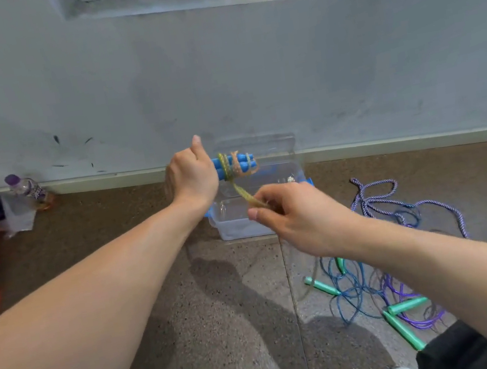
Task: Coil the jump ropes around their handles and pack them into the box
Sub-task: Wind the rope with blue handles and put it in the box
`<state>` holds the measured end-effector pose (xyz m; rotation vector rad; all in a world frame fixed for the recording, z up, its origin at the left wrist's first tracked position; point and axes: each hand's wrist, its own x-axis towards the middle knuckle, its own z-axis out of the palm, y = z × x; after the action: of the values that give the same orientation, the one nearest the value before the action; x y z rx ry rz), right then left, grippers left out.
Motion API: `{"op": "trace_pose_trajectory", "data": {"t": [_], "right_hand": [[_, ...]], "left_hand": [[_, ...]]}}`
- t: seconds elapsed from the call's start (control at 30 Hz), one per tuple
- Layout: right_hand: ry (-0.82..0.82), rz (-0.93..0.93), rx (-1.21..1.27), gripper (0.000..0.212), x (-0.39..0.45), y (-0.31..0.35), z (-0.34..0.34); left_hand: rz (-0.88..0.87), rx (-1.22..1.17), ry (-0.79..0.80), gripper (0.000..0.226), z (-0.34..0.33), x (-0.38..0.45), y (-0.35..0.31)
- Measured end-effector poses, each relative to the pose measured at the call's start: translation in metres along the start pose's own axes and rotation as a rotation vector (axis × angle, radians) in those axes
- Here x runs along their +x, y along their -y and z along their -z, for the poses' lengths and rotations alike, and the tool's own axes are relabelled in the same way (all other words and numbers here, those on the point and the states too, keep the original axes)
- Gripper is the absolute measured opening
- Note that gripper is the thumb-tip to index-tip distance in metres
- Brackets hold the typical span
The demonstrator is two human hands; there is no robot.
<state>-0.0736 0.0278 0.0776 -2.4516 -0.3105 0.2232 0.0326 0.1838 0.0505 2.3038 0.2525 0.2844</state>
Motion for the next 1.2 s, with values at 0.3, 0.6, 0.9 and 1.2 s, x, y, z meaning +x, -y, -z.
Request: {"op": "trace_pose_trajectory", "data": {"t": [0.3,0.6,0.9,1.2], "right_hand": [[-0.183,-0.001,0.35,0.03,0.03,-0.031,0.059],[-0.097,-0.162,0.895,0.022,0.034,-0.052,0.016],[-0.159,-0.146,0.249,0.045,0.007,0.0,-0.039],[0.01,0.117,-0.131,0.035,0.011,0.013,0.037]], "left_hand": [[-0.501,-0.094,0.272,0.064,0.004,-0.026,-0.019],[-0.414,-0.268,0.339,0.06,0.002,-0.034,-0.03],[-0.026,-0.224,0.03,0.062,-0.008,-0.017,-0.024],[-0.476,0.086,0.235,0.058,0.0,-0.026,-0.011]]}}
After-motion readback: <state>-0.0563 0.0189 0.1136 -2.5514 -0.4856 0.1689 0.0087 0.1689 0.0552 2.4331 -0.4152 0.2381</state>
